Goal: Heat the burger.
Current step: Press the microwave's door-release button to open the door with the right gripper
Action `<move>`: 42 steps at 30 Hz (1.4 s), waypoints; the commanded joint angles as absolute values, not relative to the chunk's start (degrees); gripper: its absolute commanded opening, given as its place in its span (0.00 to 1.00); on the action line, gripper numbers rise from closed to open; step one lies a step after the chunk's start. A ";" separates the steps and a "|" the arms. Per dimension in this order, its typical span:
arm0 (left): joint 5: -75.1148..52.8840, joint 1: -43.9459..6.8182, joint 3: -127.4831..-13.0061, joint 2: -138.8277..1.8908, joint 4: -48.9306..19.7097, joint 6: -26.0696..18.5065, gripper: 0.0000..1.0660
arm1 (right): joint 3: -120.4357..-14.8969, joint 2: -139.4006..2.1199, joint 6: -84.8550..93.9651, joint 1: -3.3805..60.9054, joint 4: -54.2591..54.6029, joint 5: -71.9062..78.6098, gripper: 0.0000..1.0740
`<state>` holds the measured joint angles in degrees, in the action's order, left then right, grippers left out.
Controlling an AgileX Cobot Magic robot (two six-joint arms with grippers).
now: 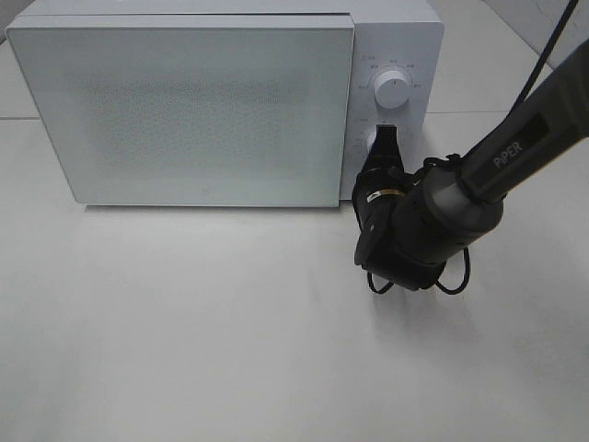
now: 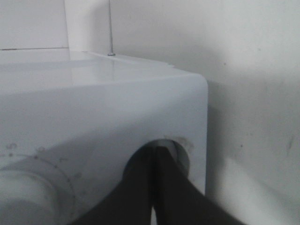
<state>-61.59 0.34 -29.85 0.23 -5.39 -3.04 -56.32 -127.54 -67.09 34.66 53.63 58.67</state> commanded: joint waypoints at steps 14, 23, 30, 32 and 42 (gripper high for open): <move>-61.13 0.52 -29.97 0.57 -5.21 -2.69 0.94 | -61.88 -127.31 -64.92 32.03 46.93 66.06 0.00; -61.13 0.52 -29.97 0.57 -5.21 -2.69 0.94 | -57.98 -123.99 -65.03 32.03 47.90 59.01 0.00; -61.13 0.52 -29.97 0.57 -5.21 -2.69 0.94 | -56.61 -122.27 -65.95 32.49 48.01 54.14 0.00; -61.13 0.52 -29.97 0.57 -5.21 -2.69 0.94 | -55.75 -121.12 -65.89 32.49 48.01 52.65 0.00; -61.13 0.52 -29.97 0.57 -5.21 -2.69 0.94 | -50.31 -116.31 -63.14 32.49 48.13 44.00 0.00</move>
